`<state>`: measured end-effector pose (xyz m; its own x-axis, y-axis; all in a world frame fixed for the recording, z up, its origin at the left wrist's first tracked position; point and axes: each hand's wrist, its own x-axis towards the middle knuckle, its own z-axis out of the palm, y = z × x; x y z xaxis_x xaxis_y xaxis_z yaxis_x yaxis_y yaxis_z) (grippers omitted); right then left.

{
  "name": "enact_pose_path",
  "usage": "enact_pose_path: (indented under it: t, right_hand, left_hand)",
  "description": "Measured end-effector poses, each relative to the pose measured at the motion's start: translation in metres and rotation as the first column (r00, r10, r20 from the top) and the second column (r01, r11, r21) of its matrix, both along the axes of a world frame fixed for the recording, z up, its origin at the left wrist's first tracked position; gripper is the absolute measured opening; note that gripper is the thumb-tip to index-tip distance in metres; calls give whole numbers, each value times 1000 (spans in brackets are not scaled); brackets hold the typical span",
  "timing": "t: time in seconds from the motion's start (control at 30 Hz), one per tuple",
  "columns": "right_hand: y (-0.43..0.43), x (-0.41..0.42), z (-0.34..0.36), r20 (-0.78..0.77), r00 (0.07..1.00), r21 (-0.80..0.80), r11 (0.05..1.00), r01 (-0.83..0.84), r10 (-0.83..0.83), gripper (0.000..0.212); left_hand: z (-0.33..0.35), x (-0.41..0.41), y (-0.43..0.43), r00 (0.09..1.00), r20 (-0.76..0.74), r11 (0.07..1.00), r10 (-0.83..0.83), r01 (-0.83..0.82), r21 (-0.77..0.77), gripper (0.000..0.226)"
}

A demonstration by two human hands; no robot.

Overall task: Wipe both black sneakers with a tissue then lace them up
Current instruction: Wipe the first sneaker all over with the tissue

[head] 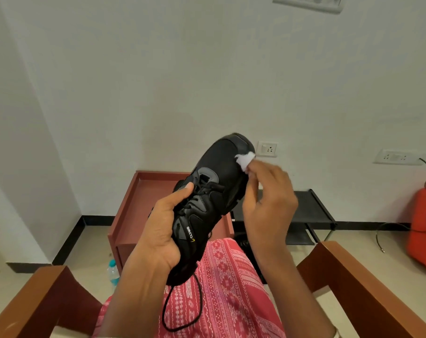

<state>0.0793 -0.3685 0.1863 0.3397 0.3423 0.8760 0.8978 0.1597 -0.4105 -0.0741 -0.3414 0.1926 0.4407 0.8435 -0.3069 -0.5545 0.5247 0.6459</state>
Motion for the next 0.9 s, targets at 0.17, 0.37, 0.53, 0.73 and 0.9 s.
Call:
enact_pose_path:
  t: [0.17, 0.37, 0.53, 0.73, 0.9]
  right_hand:
    - [-15, -9, -22, 15, 1000, -24, 1000, -17, 17, 26]
    - [5, 8, 15, 19, 1000, 10, 1000, 21, -21, 25]
    - [7, 13, 24, 23, 999, 3, 999, 36, -36, 26]
    - [-18, 1, -21, 32, 999, -59, 998, -4, 6, 28]
    - [-9, 4, -13, 15, 1000, -35, 999, 11, -10, 26]
  left_hand:
    - [-1, 2, 0, 1000, 0, 1000, -10, 10, -28, 31]
    - [-1, -1, 1, 999, -13, 999, -43, 43, 1, 21]
    - [-1, -2, -1, 998, -38, 998, -59, 59, 8, 25]
    - [-3, 1, 2, 999, -8, 999, -45, 45, -11, 21]
    - [-3, 3, 2, 999, -9, 999, -52, 51, -13, 23]
